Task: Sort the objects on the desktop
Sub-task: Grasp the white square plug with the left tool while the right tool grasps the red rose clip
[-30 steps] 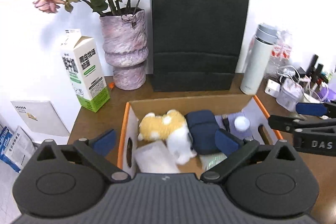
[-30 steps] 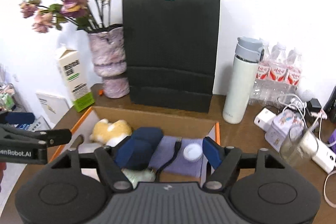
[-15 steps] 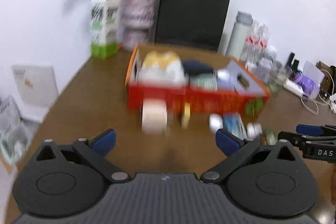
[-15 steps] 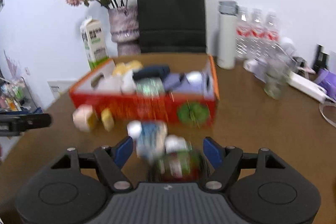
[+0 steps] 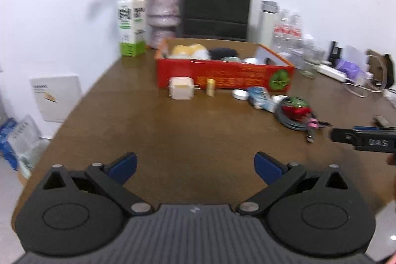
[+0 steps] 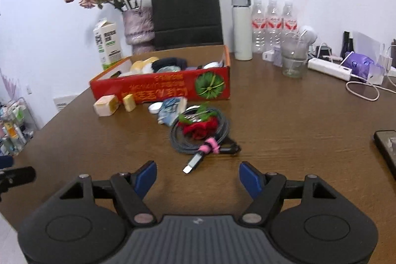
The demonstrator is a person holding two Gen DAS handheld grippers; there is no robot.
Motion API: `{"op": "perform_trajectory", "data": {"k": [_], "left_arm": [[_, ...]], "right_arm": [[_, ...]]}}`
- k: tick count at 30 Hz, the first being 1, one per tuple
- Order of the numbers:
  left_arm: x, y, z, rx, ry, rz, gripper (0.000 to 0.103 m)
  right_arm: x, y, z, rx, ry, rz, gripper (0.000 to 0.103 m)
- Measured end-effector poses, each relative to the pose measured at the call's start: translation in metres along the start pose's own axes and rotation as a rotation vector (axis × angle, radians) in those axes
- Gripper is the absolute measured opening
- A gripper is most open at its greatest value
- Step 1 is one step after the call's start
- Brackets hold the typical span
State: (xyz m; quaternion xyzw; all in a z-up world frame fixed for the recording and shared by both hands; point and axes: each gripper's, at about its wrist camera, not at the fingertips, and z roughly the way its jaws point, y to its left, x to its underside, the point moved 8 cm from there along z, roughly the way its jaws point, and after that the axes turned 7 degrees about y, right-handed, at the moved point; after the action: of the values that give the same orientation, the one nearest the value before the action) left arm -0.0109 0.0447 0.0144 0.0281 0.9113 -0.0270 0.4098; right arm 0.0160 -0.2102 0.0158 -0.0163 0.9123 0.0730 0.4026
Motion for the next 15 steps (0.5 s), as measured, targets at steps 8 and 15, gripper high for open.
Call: {"op": "perform_trajectory", "data": {"k": [8, 15], "left_arm": [[-0.032, 0.011, 0.049, 0.058, 0.049, -0.114, 0.101], [-0.091, 0.004, 0.118, -0.053, -0.055, 0.137, 0.096]], "right_arm": [[-0.015, 0.003, 0.019, 0.022, -0.043, -0.119, 0.072], [-0.05, 0.011, 0.067, 0.023, -0.06, -0.189, 0.07]]}}
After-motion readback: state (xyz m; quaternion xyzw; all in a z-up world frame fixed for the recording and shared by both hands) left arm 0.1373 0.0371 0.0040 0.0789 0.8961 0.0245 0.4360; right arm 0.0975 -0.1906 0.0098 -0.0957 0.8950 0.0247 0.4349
